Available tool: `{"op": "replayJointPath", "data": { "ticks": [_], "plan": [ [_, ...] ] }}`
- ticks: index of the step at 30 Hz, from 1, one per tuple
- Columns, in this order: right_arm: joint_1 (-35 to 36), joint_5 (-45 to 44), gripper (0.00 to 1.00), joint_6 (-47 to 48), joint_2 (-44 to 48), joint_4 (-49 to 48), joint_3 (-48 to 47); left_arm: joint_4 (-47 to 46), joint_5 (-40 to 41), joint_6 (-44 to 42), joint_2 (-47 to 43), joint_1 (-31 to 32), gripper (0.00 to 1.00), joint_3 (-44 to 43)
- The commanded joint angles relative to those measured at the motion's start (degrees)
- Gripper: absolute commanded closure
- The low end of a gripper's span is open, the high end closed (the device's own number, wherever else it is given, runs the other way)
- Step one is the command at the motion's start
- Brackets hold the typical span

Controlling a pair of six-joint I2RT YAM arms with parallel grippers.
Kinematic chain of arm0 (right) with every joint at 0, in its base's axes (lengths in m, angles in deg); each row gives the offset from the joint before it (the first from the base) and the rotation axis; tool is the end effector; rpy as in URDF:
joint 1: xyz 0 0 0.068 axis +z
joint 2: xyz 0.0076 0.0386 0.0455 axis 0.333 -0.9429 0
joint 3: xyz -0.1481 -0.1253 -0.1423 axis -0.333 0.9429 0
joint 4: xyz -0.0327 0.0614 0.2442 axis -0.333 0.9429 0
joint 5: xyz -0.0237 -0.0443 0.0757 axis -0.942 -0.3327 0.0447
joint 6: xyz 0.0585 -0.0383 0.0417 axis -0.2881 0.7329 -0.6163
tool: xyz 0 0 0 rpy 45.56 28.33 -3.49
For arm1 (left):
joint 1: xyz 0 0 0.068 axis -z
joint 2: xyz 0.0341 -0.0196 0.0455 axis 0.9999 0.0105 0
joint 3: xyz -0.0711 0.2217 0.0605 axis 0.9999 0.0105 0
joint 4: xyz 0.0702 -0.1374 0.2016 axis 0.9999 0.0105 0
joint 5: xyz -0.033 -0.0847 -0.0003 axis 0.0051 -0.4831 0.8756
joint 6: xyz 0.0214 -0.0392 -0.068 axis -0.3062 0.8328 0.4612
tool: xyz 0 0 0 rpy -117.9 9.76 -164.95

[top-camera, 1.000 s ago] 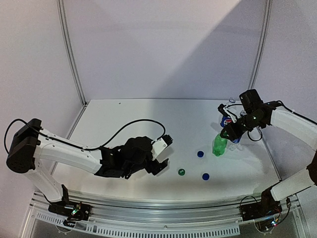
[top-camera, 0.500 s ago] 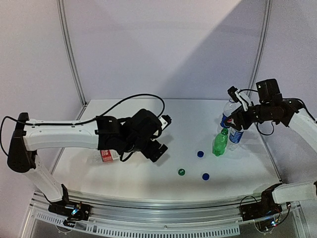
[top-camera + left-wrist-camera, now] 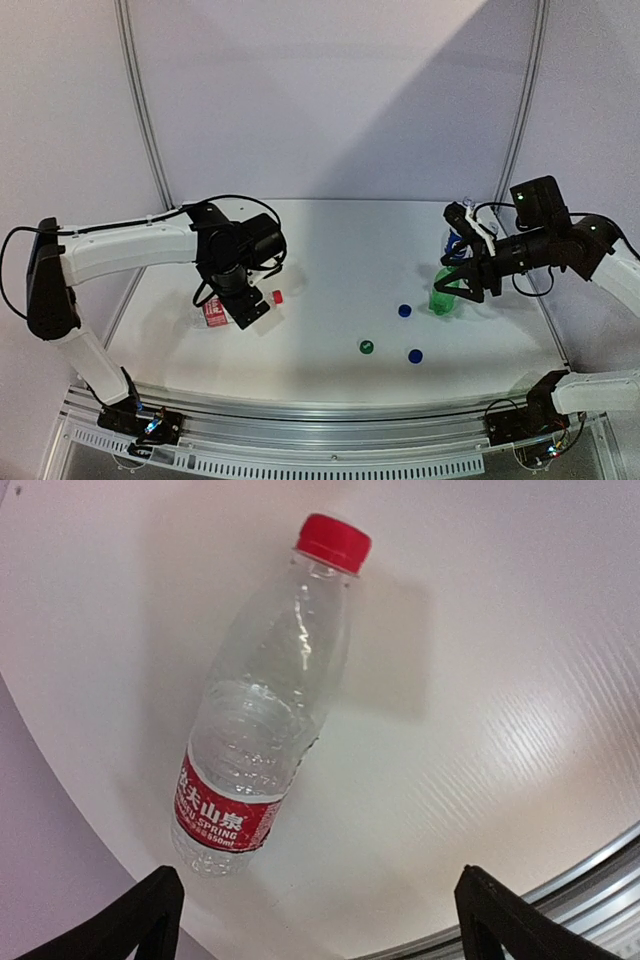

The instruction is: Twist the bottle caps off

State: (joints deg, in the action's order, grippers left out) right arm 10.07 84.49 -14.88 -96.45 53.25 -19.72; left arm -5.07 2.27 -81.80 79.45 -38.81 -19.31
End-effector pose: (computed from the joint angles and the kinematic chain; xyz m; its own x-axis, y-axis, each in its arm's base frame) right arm 0.1837 0.1476 0.2856 -0.3100 -0.4896 -0.8150 -0.9101 0.4006 0.1056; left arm 0.2069 -0.2145 0.1841 -0.7072 0.6925 -0.1422 0.6296 0.7084 0.3190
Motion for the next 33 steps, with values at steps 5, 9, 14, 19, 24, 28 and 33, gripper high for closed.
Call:
{"op": "replayJointPath", "data": {
  "ticks": [5,9,14,19,24,28,33],
  "plan": [
    [0.4,4.2,0.28,2.8,1.3,2.8,0.9,2.0,-7.4,-11.2,2.6,-10.2,0.02,-0.4],
    [0.3,5.2,0.28,3.2,1.7,3.3,0.9,1.6,-3.5,-12.7,3.8,-13.7,0.03,1.8],
    [0.3,5.9,0.28,3.5,2.6,3.6,1.1,-1.8,-3.1,-17.3,5.5,-16.5,0.03,3.9],
    [0.3,6.1,0.28,3.8,2.9,3.9,1.1,-4.8,-7.4,-23.0,10.3,-17.8,0.04,2.6],
    [0.3,6.1,0.28,3.9,3.1,3.9,1.3,-5.8,-9.1,-26.4,13.9,-19.4,0.09,3.1],
    [0.4,6.1,0.28,4.1,2.9,4.0,1.3,-6.5,-8.9,-27.7,15.7,-19.9,0.16,4.0],
    [0.3,6.0,0.28,4.4,2.9,4.1,1.3,-6.3,-9.3,-27.3,14.0,-19.4,0.18,3.9]
  ]
}}
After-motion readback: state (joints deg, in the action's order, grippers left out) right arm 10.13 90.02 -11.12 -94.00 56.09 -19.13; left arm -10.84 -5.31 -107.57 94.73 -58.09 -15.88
